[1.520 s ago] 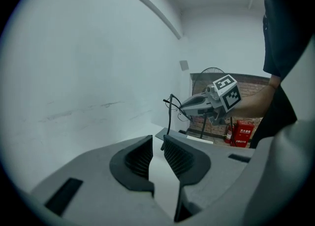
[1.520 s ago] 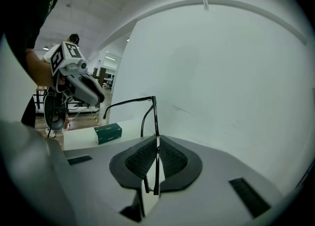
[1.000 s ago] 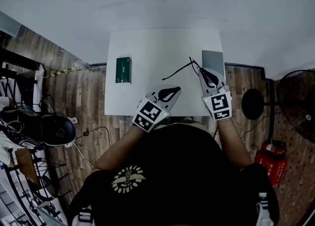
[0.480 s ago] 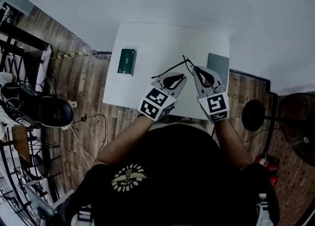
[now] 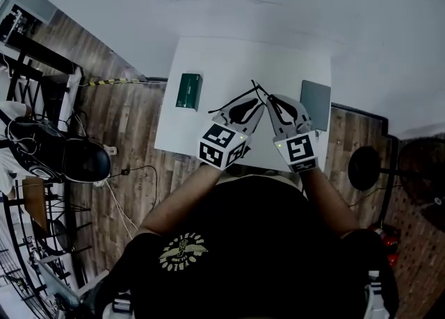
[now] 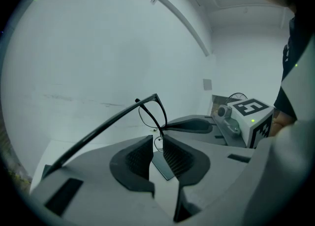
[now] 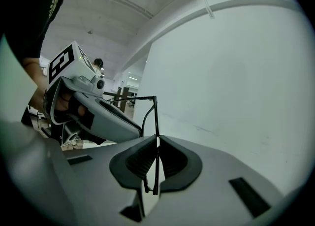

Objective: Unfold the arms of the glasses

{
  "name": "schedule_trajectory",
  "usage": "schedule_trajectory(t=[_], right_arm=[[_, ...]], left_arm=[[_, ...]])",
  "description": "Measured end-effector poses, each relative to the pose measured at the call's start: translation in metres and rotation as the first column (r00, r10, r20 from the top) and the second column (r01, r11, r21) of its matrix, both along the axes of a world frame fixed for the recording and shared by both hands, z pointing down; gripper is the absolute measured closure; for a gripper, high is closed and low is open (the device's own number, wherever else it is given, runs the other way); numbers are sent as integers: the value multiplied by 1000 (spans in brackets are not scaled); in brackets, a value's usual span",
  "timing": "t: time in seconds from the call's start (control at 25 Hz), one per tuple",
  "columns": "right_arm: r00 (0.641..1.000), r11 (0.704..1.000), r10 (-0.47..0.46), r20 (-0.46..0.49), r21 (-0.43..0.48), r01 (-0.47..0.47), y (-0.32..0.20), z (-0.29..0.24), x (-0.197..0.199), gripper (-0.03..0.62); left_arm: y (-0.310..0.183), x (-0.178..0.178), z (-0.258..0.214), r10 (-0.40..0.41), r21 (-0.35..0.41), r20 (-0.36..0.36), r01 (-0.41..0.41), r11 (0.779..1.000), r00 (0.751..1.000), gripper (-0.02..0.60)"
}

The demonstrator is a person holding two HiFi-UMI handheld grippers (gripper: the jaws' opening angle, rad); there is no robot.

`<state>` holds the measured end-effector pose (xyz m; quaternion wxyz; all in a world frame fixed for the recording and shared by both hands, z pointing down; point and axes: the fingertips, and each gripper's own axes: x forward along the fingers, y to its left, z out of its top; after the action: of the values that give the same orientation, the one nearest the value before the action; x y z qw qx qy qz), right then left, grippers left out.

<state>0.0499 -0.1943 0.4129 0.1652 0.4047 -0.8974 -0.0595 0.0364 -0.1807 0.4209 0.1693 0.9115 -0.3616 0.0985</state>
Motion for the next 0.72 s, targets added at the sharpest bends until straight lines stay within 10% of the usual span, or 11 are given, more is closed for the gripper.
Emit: schedule_trajectory(t=[0.72], right_arm=[[985,985,170,-16,19,-170,6,4,-29,576]], left_arm=[[4,-26,1,178,-19,-54,-179,984,983,541]])
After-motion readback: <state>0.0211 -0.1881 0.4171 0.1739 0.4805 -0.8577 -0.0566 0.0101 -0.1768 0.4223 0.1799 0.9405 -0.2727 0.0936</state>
